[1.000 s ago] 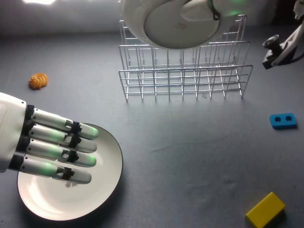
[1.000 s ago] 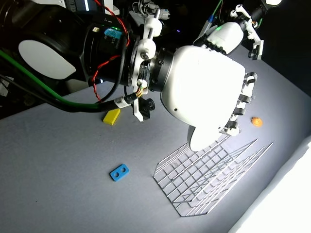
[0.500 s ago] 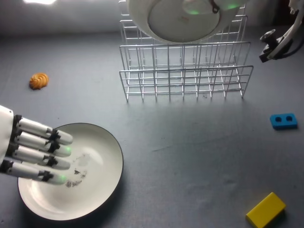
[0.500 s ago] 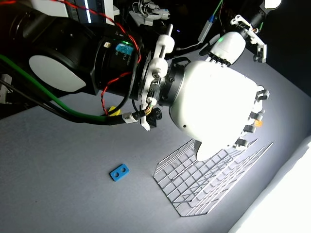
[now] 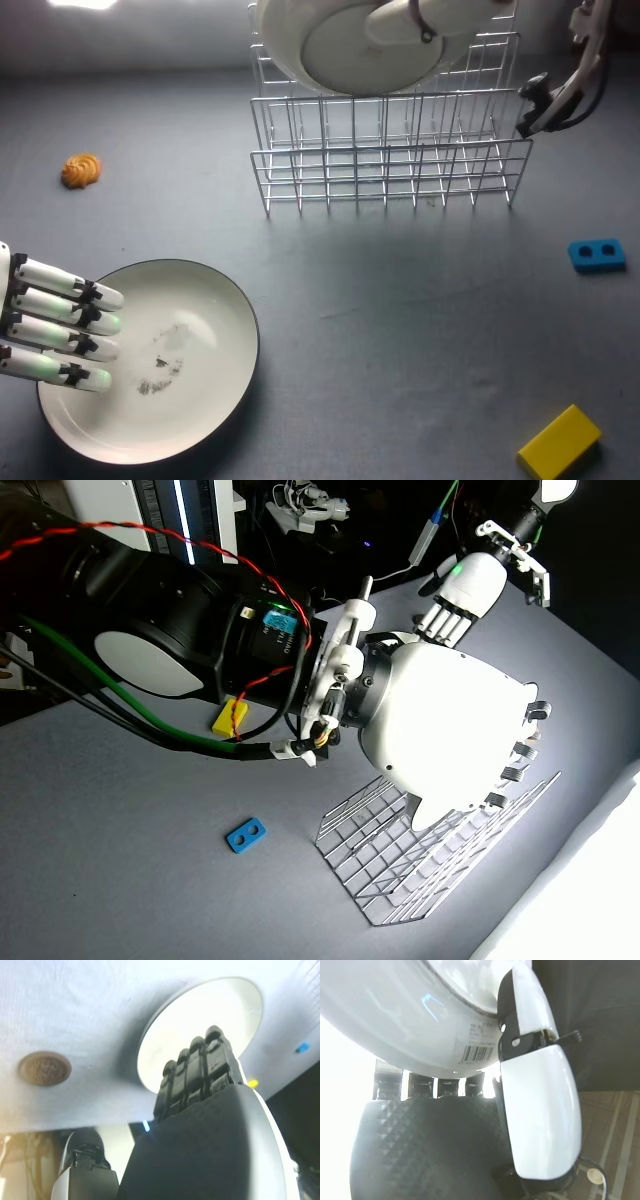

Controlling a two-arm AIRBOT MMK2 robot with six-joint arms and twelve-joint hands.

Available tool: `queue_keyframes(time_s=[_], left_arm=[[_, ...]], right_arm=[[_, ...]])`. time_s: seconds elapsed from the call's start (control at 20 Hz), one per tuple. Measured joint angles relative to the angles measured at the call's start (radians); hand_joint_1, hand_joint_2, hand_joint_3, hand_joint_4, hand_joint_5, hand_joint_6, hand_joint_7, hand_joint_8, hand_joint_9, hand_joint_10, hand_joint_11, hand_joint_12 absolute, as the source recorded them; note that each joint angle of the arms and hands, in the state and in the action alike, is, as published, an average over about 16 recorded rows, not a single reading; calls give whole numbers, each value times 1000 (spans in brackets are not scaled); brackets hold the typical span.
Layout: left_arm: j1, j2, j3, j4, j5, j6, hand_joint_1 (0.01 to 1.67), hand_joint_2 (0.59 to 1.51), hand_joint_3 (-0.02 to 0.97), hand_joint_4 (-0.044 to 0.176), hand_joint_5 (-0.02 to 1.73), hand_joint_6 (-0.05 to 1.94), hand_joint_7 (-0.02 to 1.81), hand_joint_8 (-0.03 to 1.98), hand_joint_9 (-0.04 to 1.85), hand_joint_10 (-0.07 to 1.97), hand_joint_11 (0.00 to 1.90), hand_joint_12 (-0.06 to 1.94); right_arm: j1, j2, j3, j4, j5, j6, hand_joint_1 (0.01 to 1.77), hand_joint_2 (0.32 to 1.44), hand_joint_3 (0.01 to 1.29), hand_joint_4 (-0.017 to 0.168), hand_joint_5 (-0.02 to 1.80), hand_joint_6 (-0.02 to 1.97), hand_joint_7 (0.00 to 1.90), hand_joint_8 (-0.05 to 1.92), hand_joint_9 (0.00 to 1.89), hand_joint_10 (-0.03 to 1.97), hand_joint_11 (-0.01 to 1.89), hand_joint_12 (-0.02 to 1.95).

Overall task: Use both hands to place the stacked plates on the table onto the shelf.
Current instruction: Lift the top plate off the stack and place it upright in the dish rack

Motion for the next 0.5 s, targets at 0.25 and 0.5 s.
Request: queue_keyframes(time_s=[0.25, 0.5], left_arm=[[-2, 0, -5, 7, 46, -7, 15, 1077, 7, 1, 24, 4, 20, -12, 20, 8, 16, 16], [7, 1, -12, -4, 105, -20, 13, 1075, 8, 1, 25, 4, 18, -12, 17, 6, 16, 16]], right_arm=[[-31, -39, 42, 5, 18, -4, 1183, 1059, 12, -8, 854, 1032, 979, 1070, 1046, 728, 786, 1339], [-63, -66, 78, 11, 29, -6, 1187, 1060, 12, -8, 844, 1062, 974, 1091, 1034, 750, 776, 1345]])
